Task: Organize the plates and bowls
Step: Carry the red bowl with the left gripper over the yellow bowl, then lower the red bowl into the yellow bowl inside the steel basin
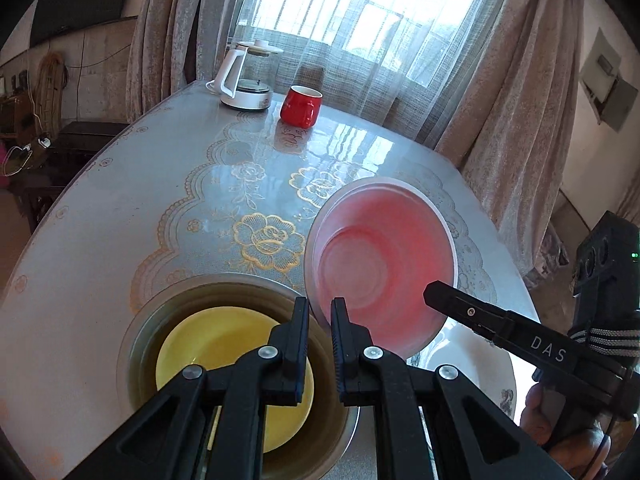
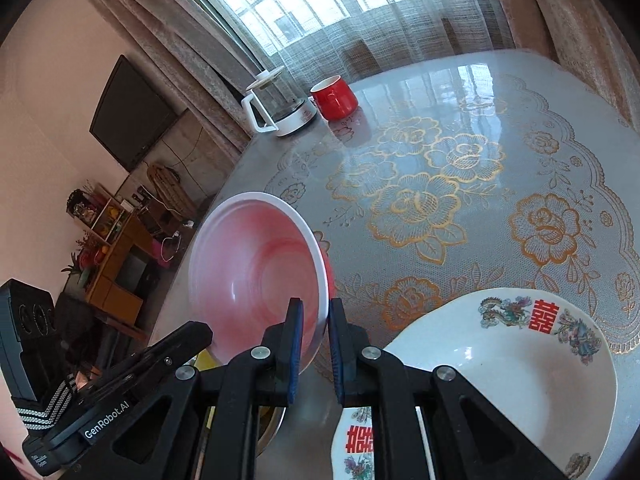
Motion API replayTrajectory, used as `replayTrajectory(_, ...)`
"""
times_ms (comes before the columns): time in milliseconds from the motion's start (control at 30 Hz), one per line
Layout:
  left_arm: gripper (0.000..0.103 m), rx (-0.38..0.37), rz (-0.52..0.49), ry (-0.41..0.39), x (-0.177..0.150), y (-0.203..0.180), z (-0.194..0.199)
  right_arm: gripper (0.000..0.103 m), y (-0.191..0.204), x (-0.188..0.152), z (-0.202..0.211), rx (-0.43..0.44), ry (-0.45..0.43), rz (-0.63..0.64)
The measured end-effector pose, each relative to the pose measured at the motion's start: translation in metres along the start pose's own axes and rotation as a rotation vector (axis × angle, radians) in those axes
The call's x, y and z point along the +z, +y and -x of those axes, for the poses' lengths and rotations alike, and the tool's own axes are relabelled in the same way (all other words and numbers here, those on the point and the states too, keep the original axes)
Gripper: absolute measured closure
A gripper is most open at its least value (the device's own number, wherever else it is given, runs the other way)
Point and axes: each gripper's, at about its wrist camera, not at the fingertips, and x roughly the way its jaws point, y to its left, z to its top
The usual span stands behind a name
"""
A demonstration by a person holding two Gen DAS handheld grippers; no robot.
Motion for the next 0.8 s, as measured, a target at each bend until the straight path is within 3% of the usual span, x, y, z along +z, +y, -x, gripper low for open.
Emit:
replayTrajectory(367, 0.092, -0.001, 0.11, -0.018, -0.026, 0.06, 0.047, 0.091, 0.052, -0.031, -0.015, 0.101, 0.074, 0.08)
replayTrajectory(800, 0.092, 0.02, 0.157, 0.016, -0.05, 0.083, 0.041, 0.091, 0.064, -0.054, -0.033, 0.075, 0.14, 0.106)
